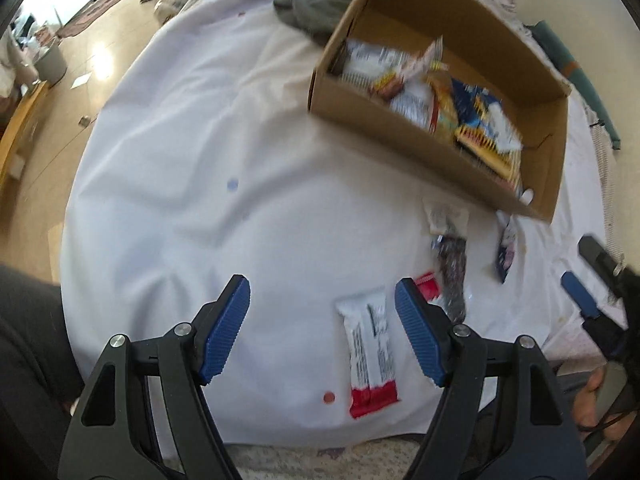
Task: Organize snacks
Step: 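Withdraw both tools from the box toward the remaining snacks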
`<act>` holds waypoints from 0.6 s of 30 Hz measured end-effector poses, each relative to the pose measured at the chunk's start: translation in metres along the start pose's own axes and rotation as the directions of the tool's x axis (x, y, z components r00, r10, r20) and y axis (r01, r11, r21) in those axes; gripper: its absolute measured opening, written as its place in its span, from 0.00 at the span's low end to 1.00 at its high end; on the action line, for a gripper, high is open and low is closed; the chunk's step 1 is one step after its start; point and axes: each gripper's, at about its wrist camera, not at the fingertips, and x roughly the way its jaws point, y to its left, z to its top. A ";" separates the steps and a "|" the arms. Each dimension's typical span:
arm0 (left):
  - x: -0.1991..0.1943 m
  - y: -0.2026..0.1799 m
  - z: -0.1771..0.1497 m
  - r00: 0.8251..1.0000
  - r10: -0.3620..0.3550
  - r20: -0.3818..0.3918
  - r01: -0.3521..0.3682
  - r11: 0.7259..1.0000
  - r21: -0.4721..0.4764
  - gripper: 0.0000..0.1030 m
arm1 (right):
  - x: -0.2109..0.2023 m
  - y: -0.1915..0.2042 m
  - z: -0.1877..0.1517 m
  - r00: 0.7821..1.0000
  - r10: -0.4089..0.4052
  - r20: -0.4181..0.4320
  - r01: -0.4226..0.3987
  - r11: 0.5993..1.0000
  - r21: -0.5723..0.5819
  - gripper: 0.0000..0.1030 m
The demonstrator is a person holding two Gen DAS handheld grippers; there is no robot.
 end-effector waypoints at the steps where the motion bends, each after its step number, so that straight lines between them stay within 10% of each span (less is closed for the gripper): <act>1: 0.004 -0.002 -0.007 1.000 0.008 -0.017 -0.008 1.000 -0.001 0.70 | 0.000 -0.001 0.000 1.000 0.000 -0.003 0.000 1.000 0.005 0.80; 9: 0.052 -0.033 -0.047 0.983 0.052 -0.174 -0.042 0.997 0.063 0.58 | 0.001 -0.009 0.002 1.000 0.012 -0.016 -0.011 0.999 0.036 0.80; 12: 0.056 -0.042 -0.051 0.984 0.072 -0.164 -0.057 0.994 0.095 0.47 | 0.001 -0.012 0.003 1.000 0.020 -0.021 -0.019 0.998 0.054 0.80; 13: 0.057 -0.044 -0.051 0.983 0.074 -0.167 -0.057 0.993 0.106 0.28 | 0.001 -0.013 0.002 0.999 0.023 -0.022 -0.021 0.998 0.059 0.80; 18: 0.052 -0.049 -0.048 0.983 0.080 -0.166 -0.052 0.985 0.165 0.26 | 0.002 -0.022 0.006 0.999 0.027 -0.022 -0.025 0.994 0.104 0.80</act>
